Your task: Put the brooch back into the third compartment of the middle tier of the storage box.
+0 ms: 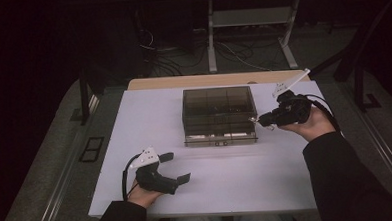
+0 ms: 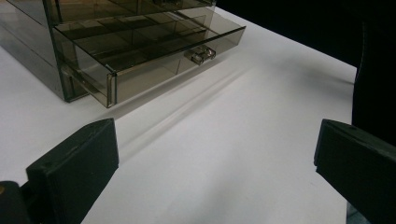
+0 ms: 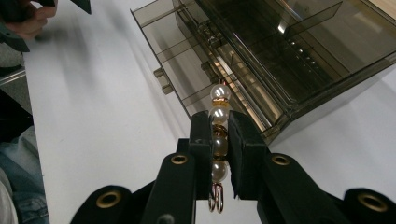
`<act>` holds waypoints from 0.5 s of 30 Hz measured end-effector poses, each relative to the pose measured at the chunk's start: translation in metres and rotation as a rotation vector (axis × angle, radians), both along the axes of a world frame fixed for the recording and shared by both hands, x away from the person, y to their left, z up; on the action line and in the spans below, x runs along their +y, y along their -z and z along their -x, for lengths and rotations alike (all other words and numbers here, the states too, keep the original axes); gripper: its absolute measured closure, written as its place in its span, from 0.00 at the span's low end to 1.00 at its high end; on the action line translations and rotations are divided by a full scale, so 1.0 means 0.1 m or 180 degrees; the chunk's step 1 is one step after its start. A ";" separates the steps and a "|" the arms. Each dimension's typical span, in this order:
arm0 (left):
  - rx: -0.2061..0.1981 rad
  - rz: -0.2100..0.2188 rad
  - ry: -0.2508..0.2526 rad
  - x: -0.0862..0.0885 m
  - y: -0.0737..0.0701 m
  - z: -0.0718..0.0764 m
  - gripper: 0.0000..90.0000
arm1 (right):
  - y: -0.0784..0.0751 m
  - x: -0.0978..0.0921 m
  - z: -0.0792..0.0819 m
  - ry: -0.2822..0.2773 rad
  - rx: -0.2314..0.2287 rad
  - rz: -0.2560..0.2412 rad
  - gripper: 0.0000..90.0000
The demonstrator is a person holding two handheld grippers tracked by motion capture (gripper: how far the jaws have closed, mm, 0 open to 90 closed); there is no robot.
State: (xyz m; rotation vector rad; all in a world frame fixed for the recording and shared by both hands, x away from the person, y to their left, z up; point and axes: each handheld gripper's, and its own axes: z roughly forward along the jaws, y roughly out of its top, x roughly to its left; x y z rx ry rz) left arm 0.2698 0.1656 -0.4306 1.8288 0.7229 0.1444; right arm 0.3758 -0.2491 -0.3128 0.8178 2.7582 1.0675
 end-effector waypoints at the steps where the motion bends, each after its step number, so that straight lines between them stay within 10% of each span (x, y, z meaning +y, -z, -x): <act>1: -0.0001 0.0003 0.0000 0.00 0.00 0.00 0.00 | 0.00 0.01 -0.01 -0.0004 0.0000 -0.0003 0.89; 15: -0.0003 0.0013 0.0000 0.00 0.00 0.00 0.00 | 0.07 0.18 -0.11 -0.0064 -0.0004 0.0023 0.89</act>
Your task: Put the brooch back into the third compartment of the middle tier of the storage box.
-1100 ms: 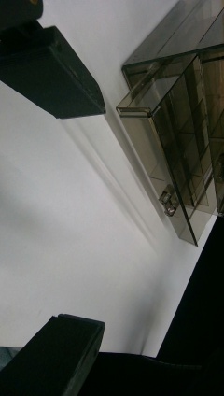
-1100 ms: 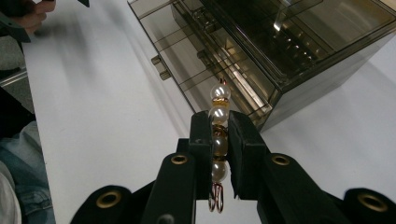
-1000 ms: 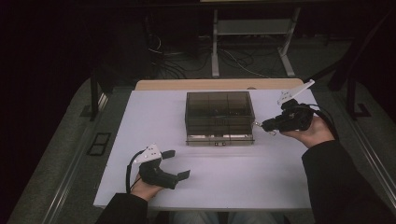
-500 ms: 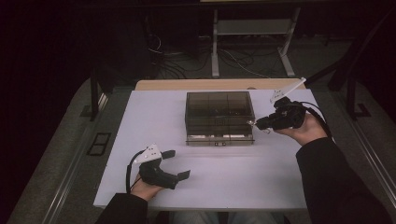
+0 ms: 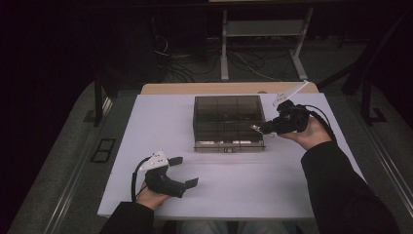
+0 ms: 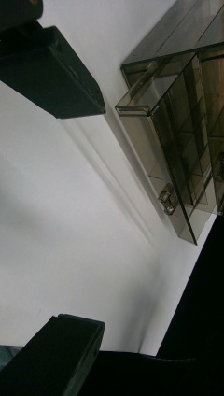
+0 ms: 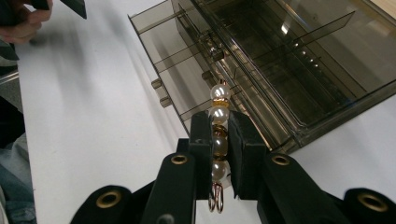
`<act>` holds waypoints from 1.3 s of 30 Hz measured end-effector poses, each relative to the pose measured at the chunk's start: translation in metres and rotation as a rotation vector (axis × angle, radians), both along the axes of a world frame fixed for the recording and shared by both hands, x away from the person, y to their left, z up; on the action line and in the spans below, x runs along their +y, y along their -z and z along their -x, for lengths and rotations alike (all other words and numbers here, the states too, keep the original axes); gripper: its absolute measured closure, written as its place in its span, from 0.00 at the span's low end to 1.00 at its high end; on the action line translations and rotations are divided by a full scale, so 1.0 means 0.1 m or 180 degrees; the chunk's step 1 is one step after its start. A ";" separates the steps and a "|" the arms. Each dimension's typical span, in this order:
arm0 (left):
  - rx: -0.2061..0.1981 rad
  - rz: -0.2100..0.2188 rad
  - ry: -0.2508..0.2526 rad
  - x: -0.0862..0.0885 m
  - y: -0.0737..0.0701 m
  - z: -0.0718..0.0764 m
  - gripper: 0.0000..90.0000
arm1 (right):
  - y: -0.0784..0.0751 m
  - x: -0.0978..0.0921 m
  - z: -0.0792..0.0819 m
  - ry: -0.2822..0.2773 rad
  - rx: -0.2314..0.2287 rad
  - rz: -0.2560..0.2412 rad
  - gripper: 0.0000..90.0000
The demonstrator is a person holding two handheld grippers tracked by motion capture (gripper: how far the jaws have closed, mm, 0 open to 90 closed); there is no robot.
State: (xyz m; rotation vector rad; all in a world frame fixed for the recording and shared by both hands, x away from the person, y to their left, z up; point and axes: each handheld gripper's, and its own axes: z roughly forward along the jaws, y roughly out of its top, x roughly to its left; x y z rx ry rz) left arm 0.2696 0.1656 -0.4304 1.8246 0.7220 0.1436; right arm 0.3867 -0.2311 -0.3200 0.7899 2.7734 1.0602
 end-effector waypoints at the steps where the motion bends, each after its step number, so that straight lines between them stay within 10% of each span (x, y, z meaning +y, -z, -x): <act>1: -0.0001 0.0001 -0.0001 0.00 0.00 0.00 0.00 | 0.00 0.00 0.00 0.0000 0.0000 0.0000 0.89; 39: -0.0008 -0.0019 0.0015 -0.01 0.00 0.00 0.00 | 0.43 0.20 -0.19 0.0024 0.0083 0.0127 0.89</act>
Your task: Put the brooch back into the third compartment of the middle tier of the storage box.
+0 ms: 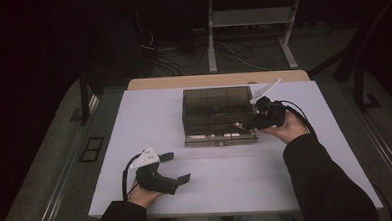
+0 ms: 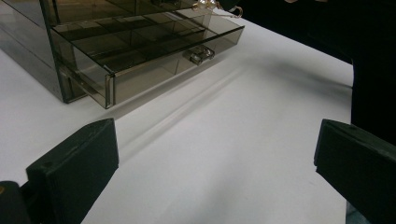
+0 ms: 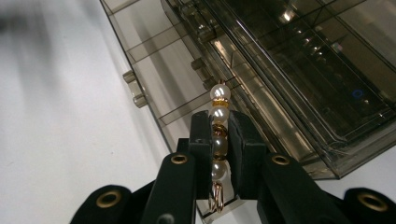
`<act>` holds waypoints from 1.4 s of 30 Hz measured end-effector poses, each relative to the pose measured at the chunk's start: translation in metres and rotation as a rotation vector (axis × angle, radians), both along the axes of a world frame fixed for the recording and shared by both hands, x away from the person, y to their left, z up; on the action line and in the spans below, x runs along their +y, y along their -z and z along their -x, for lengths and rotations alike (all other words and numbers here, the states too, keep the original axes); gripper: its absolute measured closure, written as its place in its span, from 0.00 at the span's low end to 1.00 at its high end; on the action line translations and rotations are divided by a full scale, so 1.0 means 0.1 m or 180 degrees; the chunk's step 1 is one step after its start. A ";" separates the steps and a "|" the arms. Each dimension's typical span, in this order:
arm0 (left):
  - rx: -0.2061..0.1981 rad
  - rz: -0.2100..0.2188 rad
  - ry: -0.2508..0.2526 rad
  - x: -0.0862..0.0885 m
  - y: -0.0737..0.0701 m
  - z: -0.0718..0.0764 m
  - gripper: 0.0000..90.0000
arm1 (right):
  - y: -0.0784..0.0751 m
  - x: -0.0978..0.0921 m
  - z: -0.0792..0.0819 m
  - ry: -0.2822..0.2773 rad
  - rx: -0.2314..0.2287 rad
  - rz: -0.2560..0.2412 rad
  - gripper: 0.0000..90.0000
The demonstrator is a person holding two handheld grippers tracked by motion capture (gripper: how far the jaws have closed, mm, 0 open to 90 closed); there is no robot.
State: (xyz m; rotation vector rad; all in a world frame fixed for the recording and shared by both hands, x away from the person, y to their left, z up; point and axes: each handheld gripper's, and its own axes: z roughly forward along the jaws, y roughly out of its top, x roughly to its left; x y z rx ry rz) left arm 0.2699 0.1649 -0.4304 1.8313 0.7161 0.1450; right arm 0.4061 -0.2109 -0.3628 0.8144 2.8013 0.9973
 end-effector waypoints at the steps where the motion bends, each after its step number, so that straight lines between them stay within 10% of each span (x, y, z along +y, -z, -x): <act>1: -0.0001 0.0000 0.0000 0.00 0.00 0.00 0.00 | 0.01 0.00 0.00 0.0008 0.0025 -0.0014 0.89; 42: 0.0007 -0.0033 0.0034 -0.01 0.01 0.00 0.00 | 0.20 0.08 -0.03 -0.0028 0.0094 0.0075 0.82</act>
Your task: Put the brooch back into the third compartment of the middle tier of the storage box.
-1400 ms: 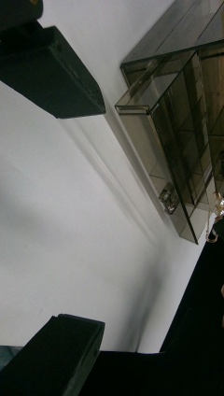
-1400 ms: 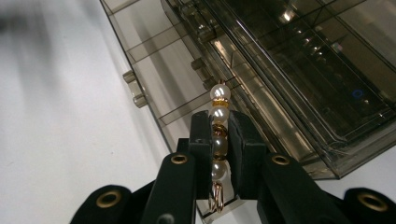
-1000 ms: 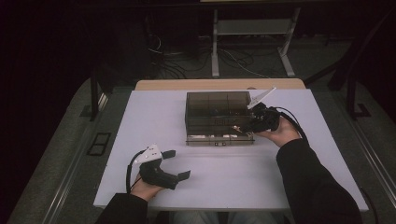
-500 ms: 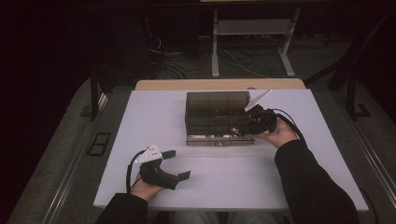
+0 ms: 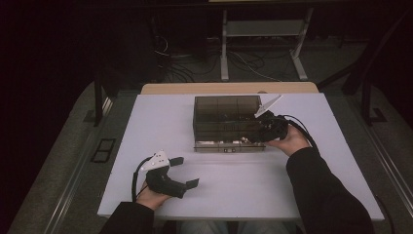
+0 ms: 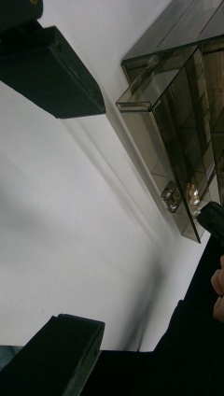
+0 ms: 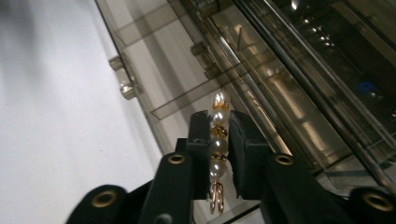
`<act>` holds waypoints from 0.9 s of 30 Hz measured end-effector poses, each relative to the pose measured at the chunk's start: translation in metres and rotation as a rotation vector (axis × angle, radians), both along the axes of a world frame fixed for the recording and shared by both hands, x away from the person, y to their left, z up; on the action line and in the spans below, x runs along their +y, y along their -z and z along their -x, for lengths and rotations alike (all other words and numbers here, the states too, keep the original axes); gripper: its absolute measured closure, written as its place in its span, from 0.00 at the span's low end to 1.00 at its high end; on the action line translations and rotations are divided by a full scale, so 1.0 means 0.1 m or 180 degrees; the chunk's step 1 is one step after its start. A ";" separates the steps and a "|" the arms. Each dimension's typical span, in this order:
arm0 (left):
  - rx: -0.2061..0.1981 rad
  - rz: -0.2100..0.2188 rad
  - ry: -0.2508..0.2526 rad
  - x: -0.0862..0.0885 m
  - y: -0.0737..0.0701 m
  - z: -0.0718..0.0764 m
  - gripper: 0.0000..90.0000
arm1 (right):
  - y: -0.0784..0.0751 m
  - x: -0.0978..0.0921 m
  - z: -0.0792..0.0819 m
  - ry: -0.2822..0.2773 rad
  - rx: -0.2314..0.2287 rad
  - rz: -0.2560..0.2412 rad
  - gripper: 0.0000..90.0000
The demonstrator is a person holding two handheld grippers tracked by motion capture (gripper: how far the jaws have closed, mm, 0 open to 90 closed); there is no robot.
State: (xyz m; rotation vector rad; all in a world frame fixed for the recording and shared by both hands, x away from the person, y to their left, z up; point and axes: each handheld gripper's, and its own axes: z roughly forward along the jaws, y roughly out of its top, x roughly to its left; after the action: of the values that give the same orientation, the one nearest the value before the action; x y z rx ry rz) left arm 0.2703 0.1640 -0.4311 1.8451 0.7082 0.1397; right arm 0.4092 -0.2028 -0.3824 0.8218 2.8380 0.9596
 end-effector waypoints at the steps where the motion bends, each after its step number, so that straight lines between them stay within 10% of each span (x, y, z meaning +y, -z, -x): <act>1: 0.0000 -0.0002 0.0002 0.00 0.00 0.00 0.00 | -0.01 -0.01 0.01 -0.0014 -0.0004 0.0000 0.81; 13: 0.0002 0.0005 0.0004 -0.01 0.00 0.00 0.00 | -0.08 -0.08 0.08 0.0050 -0.0016 -0.0125 0.69; 27: 0.0001 0.0008 0.0011 -0.01 0.00 0.01 0.00 | -0.18 -0.22 0.22 0.0220 -0.0011 -0.0331 0.27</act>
State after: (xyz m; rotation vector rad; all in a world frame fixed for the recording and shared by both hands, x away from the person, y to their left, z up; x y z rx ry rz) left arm 0.2698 0.1626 -0.4311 1.8440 0.7051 0.1363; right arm 0.3875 -0.2247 -0.3646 0.9204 2.7569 1.1056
